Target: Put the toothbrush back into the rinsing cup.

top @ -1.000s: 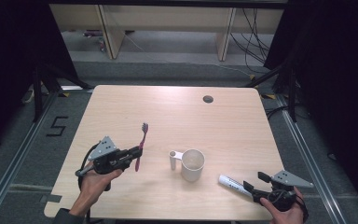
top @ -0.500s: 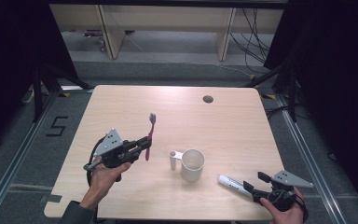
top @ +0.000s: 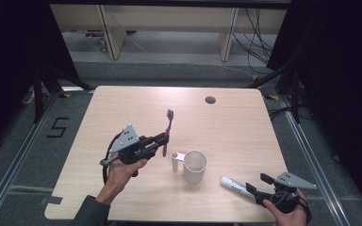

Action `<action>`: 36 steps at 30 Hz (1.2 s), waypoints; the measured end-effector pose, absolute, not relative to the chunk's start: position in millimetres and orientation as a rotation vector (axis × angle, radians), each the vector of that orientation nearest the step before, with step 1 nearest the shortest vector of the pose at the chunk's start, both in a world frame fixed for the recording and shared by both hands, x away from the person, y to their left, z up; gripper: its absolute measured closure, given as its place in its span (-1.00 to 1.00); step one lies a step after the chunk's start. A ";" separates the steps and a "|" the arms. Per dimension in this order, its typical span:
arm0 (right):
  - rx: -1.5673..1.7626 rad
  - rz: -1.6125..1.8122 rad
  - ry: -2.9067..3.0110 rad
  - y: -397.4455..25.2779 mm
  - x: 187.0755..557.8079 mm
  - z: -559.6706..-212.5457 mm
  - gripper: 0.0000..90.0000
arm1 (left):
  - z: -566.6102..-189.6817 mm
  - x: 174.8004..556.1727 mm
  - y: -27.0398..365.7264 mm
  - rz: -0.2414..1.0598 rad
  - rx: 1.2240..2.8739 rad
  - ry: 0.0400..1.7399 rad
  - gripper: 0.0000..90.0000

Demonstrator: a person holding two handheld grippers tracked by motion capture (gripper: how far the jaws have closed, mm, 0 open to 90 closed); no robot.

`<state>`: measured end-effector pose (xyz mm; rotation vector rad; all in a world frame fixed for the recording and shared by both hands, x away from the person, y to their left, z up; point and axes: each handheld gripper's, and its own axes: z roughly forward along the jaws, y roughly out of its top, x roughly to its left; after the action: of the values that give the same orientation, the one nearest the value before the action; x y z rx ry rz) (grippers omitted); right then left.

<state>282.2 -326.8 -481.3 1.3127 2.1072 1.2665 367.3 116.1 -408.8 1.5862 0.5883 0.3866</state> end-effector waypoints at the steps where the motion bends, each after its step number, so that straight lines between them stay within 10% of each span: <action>1: 1.313 1.267 2.107 -326.8 282.2 -481.3 -0.40 | -408.8 367.3 116.1 0.387 1.586 0.588 0.85; 36: 1.313 1.264 2.108 -326.9 281.6 -481.2 -0.40 | -444.0 380.2 88.4 0.349 1.646 0.592 0.85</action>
<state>281.6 -326.9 -481.2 1.3134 2.1084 1.2637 380.2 88.4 -444.0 1.6457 0.5920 0.3490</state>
